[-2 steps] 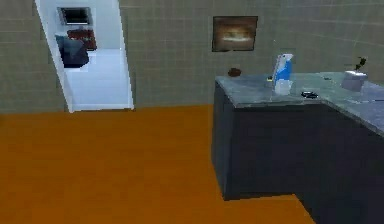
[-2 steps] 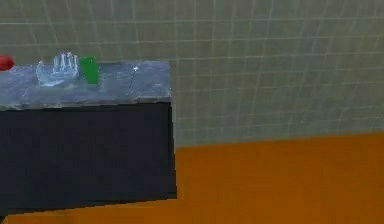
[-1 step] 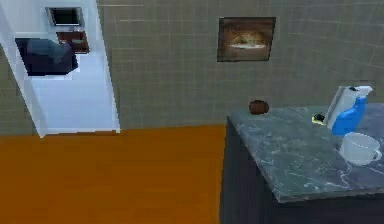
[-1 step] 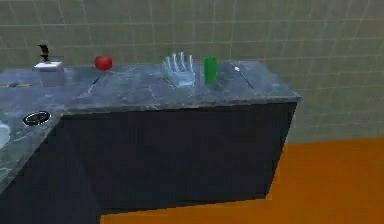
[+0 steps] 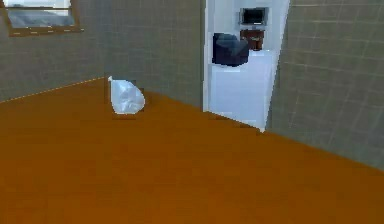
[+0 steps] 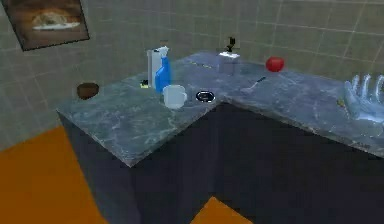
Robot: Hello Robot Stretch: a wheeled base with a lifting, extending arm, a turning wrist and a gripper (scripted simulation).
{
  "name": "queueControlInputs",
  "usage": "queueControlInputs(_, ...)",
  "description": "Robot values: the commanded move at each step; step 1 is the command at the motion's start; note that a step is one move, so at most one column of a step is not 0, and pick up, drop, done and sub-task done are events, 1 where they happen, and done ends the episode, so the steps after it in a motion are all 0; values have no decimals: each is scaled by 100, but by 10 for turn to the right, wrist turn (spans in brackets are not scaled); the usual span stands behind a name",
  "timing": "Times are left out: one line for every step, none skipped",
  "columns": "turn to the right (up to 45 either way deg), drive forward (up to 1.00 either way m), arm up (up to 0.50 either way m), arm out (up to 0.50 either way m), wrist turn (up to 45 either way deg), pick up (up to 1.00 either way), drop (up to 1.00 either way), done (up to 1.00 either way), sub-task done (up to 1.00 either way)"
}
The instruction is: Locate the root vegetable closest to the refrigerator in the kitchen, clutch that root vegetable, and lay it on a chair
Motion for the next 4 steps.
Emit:
queueControlInputs(-450, 0, 0, 0, 0, 0, 0, 0, 0)
queueControlInputs(-420, 0, 0, 0, 0, 0, 0, 0, 0)
queueControlInputs(0, 100, 0, 0, 0, 0, 0, 0, 0)
queueControlInputs(-30, 0, 0, 0, 0, 0, 0, 0, 0)
